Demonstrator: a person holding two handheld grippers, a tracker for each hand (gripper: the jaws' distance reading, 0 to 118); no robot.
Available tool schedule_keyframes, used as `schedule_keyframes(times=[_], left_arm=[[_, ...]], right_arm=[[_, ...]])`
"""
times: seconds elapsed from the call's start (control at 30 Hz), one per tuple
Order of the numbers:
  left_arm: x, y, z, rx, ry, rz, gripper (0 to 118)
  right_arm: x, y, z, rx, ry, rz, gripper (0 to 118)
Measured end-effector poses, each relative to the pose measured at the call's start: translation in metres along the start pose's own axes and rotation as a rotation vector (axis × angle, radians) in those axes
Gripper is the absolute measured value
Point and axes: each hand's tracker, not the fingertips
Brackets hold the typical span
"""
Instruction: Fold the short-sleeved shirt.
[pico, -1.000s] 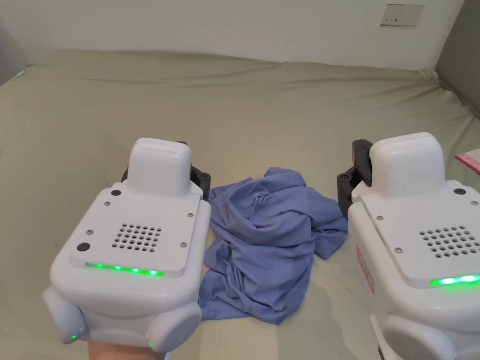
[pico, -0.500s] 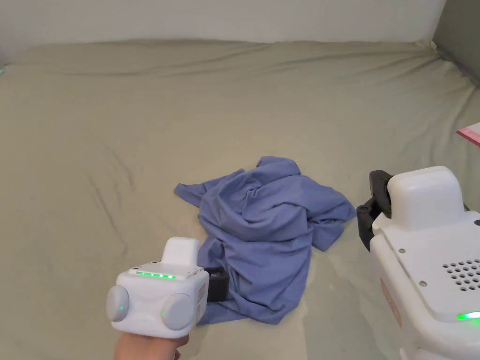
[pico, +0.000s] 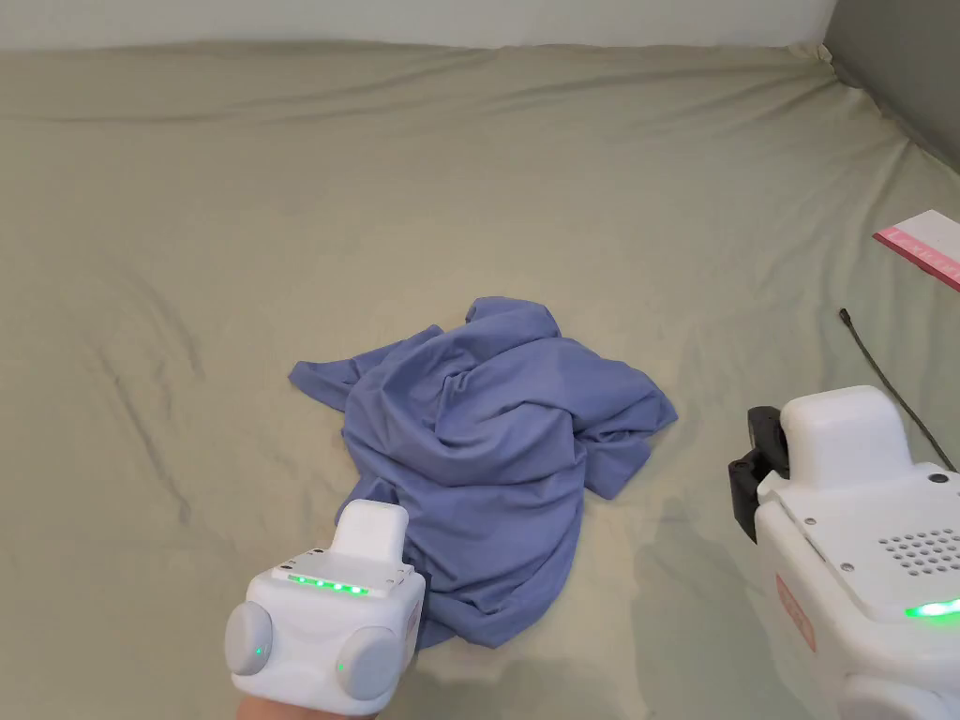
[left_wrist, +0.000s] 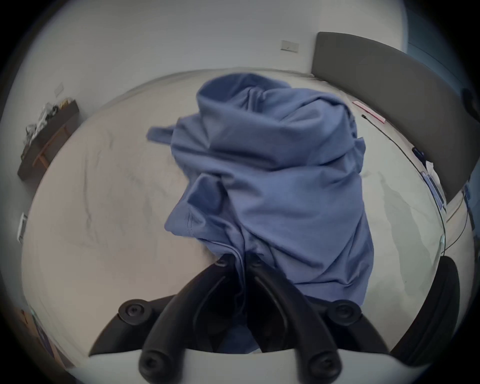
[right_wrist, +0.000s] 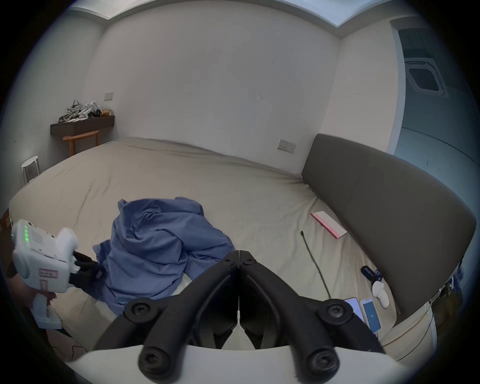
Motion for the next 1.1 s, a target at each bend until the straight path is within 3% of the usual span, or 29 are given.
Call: schedule_keyframes(times=[0.07,0.1,0.17,0.2,0.23,0.27,0.5,0.53,0.57,0.6,0.63,0.67,0.7,0.73,0.83,1.0,1.1], left_arm=[[-0.013,0.003,0.018,0.051,0.01,0.044,6],[-0.022,0.003,0.029,0.085,0.006,0.077,6],[-0.044,0.003,0.052,0.13,0.016,0.127,6],[-0.054,0.002,0.06,0.135,0.021,0.144,6],[-0.065,0.001,0.07,0.153,0.03,0.163,6],[-0.074,0.0,0.076,0.16,0.03,0.163,6],[-0.092,-0.016,0.091,0.157,0.077,0.103,6],[-0.091,-0.018,0.087,0.147,0.074,0.105,6],[-0.09,-0.021,0.084,0.137,0.075,0.111,6],[-0.09,-0.023,0.081,0.13,0.076,0.119,6],[-0.09,-0.024,0.079,0.122,0.076,0.128,6],[-0.09,-0.024,0.076,0.119,0.073,0.138,6],[-0.091,-0.024,0.075,0.119,0.075,0.145,6],[-0.092,-0.023,0.075,0.122,0.078,0.15,6],[-0.1,-0.015,0.08,0.15,0.079,0.173,6],[-0.121,0.01,0.106,0.244,0.105,0.224,6],[-0.131,0.027,0.128,0.334,0.123,0.257,6]], right_arm=[[-0.001,-0.001,-0.026,-0.068,0.039,0.003,5],[0.0,-0.003,-0.039,-0.091,0.052,0.002,15],[0.0,-0.006,-0.072,-0.158,0.103,-0.017,76],[0.001,-0.008,-0.09,-0.198,0.114,-0.019,97],[-0.001,-0.01,-0.11,-0.237,0.15,-0.029,110],[-0.003,-0.012,-0.131,-0.295,0.168,-0.028,112],[-0.023,-0.029,-0.243,-0.432,0.2,-0.082,112],[-0.028,-0.03,-0.249,-0.435,0.21,-0.08,106],[-0.033,-0.031,-0.254,-0.447,0.215,-0.069,93],[-0.039,-0.032,-0.256,-0.463,0.217,-0.042,70],[-0.044,-0.034,-0.255,-0.46,0.234,-0.008,55],[-0.044,-0.033,-0.249,-0.419,0.314,-0.032,47],[-0.049,-0.031,-0.243,-0.401,0.306,-0.041,47],[-0.052,-0.029,-0.239,-0.396,0.236,0.03,21],[-0.042,-0.025,-0.222,-0.369,0.26,0.016,19],[0.01,0.004,-0.176,-0.249,0.235,-0.166,18],[0.037,0.031,-0.137,-0.142,0.208,-0.219,18]])
